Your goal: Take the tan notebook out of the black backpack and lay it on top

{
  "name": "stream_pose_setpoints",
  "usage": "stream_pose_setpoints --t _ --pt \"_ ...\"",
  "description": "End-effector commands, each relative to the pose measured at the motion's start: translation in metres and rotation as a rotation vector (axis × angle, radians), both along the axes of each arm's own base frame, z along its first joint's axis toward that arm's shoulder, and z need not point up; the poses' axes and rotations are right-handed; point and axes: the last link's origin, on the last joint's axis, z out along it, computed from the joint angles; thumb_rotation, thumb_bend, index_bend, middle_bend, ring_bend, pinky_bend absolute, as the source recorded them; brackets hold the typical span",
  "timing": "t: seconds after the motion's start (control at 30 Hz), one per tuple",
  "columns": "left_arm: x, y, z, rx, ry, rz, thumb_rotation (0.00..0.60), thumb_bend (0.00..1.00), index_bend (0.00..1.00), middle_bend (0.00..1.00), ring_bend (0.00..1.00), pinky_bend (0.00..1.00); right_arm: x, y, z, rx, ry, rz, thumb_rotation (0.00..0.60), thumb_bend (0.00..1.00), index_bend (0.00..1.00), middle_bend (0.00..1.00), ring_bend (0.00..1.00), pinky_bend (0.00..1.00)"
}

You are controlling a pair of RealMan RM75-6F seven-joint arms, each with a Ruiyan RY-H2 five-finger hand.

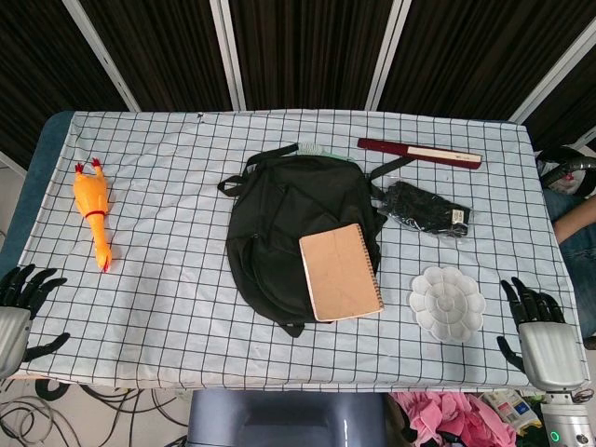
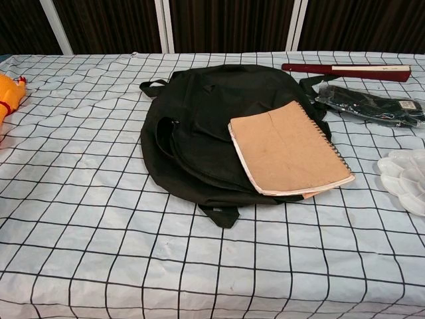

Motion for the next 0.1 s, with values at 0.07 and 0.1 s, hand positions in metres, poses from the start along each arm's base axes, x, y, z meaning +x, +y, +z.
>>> stream_pose_setpoints --t 0.07,0.1 --pt "0.0 -0.0033 0.0028 -0.006 -0.002 0.018 0.6 0.1 0.2 0.11 0.0 0.0 -0.0027 0.0011 -0.0027 -0.01 0.035 -0.025 0.6 0.2 0.0 0.0 0.08 0.13" --pt "-0.0004 -0.0033 0.0034 -0.006 -0.002 0.02 0.6 0.1 0.2 0.11 0.0 0.0 -0.0035 0.0017 -0.0027 -0.008 0.04 -0.028 0.6 0.2 0.0 0.0 0.08 0.13"
